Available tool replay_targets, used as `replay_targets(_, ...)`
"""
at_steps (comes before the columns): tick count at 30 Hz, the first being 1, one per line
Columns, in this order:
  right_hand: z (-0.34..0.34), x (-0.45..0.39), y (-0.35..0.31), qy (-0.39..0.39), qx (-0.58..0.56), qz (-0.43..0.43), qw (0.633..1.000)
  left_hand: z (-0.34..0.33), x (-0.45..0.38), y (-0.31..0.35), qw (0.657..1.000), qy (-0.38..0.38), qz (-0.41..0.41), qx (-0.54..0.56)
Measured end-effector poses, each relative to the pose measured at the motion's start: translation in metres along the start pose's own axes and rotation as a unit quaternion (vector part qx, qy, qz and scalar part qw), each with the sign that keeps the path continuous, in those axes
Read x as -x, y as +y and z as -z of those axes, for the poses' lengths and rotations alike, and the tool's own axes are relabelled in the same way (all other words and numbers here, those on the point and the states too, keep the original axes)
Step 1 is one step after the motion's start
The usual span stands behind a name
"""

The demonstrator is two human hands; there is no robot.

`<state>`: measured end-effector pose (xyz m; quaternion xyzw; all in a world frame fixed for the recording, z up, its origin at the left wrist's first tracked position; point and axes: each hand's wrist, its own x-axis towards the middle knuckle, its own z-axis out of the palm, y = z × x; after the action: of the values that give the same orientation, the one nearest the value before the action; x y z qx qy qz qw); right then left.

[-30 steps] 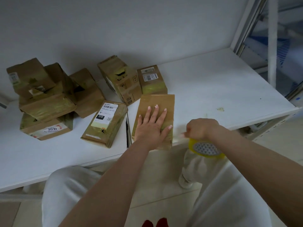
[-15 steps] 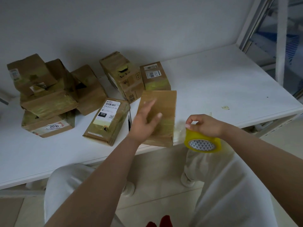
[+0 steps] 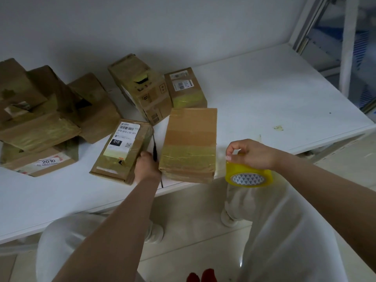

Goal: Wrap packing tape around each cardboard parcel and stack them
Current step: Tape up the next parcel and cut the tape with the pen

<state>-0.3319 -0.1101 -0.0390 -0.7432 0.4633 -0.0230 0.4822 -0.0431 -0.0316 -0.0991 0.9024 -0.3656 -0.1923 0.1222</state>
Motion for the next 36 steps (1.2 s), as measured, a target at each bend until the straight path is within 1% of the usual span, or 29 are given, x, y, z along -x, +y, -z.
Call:
replay_targets(3,-0.001,0.0,-0.001,-0.004,0.003,-0.002,1.0,0.002,-0.006,-0.001,0.998,-0.033,-0.017,-0.055)
replay_targets(5,-0.002,0.0,-0.003,-0.003,0.006,-0.004,1.0,0.007,-0.004,-0.003,0.997,-0.053,-0.036,-0.046)
replay_targets(6,-0.002,0.0,-0.003,-0.002,0.011,-0.004,1.0,0.011,-0.001,-0.006,0.997,-0.057,-0.043,-0.013)
replay_targets(8,-0.003,0.0,-0.005,0.002,0.023,-0.003,1.0,0.022,0.007,-0.012,0.991,-0.061,-0.042,0.115)
replay_targets(10,-0.005,0.001,-0.006,0.013,0.037,-0.011,0.999,0.035,0.017,-0.018,0.964,-0.072,-0.035,0.255)
replay_targets(11,-0.006,0.001,-0.005,0.02,0.044,-0.015,0.999,0.044,0.023,-0.02,0.952,-0.074,-0.036,0.293)
replay_targets(14,-0.008,0.002,-0.003,0.045,0.058,-0.024,0.997,0.072,0.04,-0.021,0.937,-0.075,-0.07,0.334)
replay_targets(16,-0.009,0.003,-0.003,0.064,0.057,-0.036,0.996,0.091,0.053,-0.016,0.92,-0.095,-0.109,0.364)
replay_targets(20,-0.009,0.013,-0.004,0.084,0.033,-0.045,0.995,0.109,0.071,0.001,0.906,-0.151,-0.185,0.351)
replay_targets(23,-0.01,0.02,-0.009,0.093,0.015,-0.041,0.995,0.108,0.078,0.017,0.898,-0.174,-0.214,0.344)
replay_targets(27,-0.01,0.023,-0.014,0.111,0.012,-0.038,0.993,0.098,0.089,0.039,0.89,-0.207,-0.216,0.345)
replay_targets(30,-0.01,0.024,-0.016,0.115,0.022,-0.04,0.992,0.092,0.095,0.051,0.895,-0.216,-0.221,0.323)
replay_targets(36,-0.011,0.025,-0.012,0.114,0.002,-0.042,0.993,0.083,0.102,0.07,0.909,-0.233,-0.171,0.299)
